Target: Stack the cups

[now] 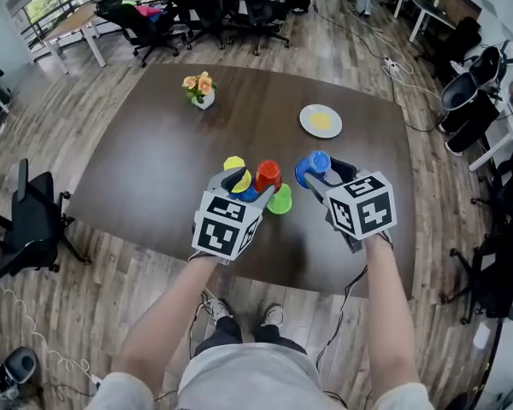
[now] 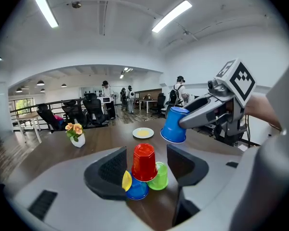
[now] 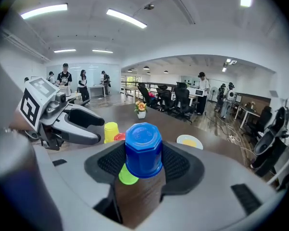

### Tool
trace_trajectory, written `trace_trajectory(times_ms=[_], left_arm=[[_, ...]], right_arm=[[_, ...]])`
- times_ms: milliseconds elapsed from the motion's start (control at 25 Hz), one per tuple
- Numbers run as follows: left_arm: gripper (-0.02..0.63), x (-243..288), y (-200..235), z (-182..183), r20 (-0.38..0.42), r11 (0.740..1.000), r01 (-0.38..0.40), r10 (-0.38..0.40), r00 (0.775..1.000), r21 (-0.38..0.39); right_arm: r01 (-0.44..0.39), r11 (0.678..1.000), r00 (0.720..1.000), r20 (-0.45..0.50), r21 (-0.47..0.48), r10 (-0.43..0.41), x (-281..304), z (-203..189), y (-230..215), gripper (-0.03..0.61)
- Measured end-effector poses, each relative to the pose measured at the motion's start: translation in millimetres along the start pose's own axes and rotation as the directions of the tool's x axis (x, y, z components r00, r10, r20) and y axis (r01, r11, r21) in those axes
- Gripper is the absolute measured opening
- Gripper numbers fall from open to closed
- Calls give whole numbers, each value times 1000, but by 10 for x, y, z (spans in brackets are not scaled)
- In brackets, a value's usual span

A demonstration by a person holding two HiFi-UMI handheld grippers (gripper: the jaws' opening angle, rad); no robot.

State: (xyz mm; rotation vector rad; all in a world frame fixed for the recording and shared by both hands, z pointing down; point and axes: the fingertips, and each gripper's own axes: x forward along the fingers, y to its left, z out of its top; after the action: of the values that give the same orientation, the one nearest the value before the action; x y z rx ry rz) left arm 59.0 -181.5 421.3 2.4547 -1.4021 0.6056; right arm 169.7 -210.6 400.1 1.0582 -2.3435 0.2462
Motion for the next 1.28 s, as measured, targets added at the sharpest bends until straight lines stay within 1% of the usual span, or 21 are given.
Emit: trace_trajectory(times_ms=[200, 480, 680, 840, 1040, 1280], left_arm=[[261, -120, 239, -13, 11, 1000, -13, 13, 1000, -14], [261, -234, 578, -96, 15, 999, -25, 26, 1000, -37], [261, -290, 796, -146, 13, 998, -25, 26, 1000, -50], [261, -323, 911, -173, 13, 998, -25, 26, 1000, -54], [261, -321, 965, -224, 7, 998, -13, 14, 1000, -53], [261, -298, 948, -249, 5, 999, -3, 3, 1000, -54]], right_arm=[[-51, 998, 999, -4, -41, 51, 212, 278, 292, 232], [-111, 992, 994, -25, -54, 110, 566, 521, 672, 232], [-116, 990, 992, -57, -81, 111, 754, 590, 812, 232], [-114, 990, 992, -69, -80, 109, 829, 620, 868, 233], [-113, 991, 990, -92, -71, 106, 909, 598, 919, 233], [-98, 994, 992, -84, -51, 94, 923, 582, 895, 233]])
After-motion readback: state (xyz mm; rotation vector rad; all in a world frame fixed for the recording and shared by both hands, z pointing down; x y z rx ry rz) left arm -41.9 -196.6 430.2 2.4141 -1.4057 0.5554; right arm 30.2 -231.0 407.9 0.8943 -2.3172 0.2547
